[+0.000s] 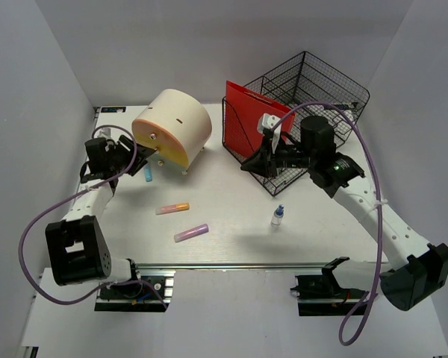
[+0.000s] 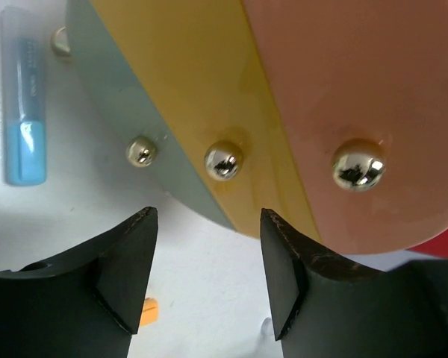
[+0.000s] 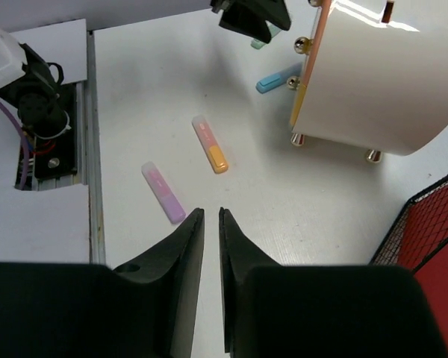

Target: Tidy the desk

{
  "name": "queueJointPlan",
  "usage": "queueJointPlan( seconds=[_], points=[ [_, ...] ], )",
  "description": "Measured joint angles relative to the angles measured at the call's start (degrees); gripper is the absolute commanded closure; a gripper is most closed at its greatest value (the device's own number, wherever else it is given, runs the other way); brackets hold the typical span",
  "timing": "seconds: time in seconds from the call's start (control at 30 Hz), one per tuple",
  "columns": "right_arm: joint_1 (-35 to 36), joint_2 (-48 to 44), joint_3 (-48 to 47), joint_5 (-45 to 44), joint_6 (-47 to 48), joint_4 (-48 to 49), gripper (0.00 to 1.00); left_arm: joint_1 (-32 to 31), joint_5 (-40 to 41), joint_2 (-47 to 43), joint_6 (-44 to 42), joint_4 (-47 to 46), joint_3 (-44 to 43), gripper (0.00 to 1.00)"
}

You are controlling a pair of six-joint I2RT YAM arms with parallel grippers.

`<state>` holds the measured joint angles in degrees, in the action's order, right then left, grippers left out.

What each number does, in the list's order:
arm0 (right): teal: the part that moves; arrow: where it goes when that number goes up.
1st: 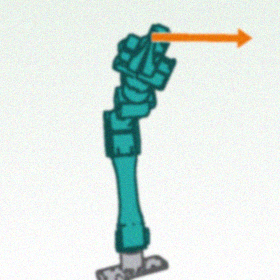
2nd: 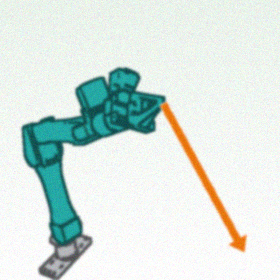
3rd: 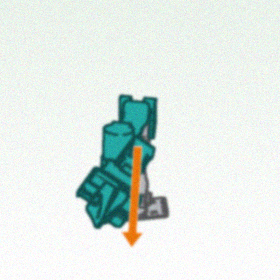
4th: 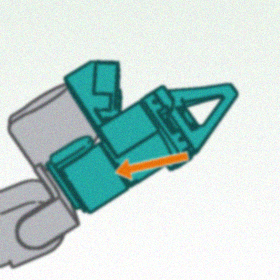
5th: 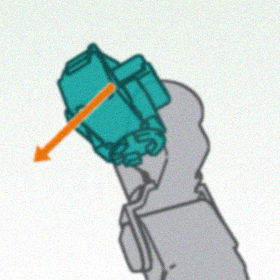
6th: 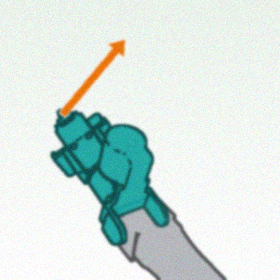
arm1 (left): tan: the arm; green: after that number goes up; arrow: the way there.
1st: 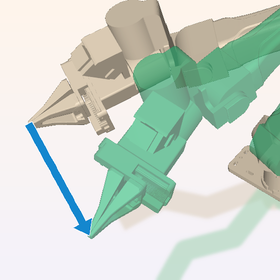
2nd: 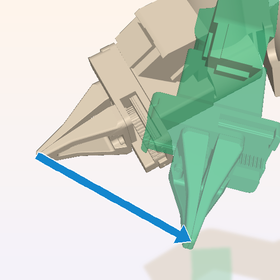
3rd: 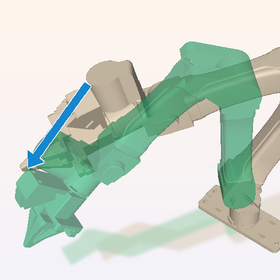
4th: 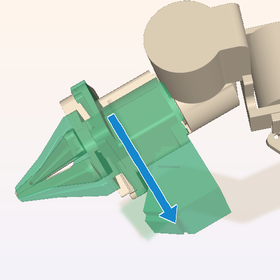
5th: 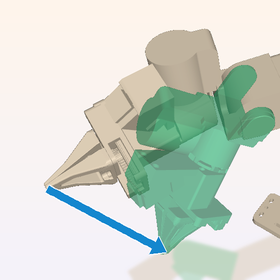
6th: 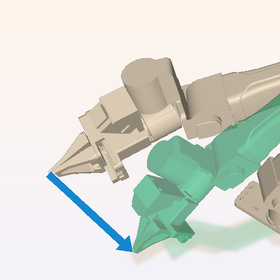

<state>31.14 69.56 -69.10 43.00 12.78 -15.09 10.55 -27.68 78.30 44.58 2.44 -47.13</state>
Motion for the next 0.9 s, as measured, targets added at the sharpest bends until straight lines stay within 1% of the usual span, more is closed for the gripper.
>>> queueJointPlan(
  seconds=[0.13, 0.27, 0.4, 0.9],
  points=[
    [0.0, -1.7, 1.5, 1.2, 1.2, 0.3, 0.83, 0.0, -1.2, 2.0, 2.3, -4.6, 0.0, 0.37],
    [0.0, -2.4, 1.8, 1.8, 1.8, 0.3, 0.83, -0.2, -1.9, 4.5, 4.5, -8.5, 0.0, 0.45],
    [0.0, -2.4, 1.8, 2.0, 2.3, 0.3, 0.83, -0.2, -2.8, 6.2, 6.3, -11.7, 0.7, 0.48],
    [0.0, -2.4, 1.8, 2.0, 2.6, 0.3, 0.83, -0.2, -6.4, 9.5, 11.8, -23.5, 4.9, 0.5]
  ],
)
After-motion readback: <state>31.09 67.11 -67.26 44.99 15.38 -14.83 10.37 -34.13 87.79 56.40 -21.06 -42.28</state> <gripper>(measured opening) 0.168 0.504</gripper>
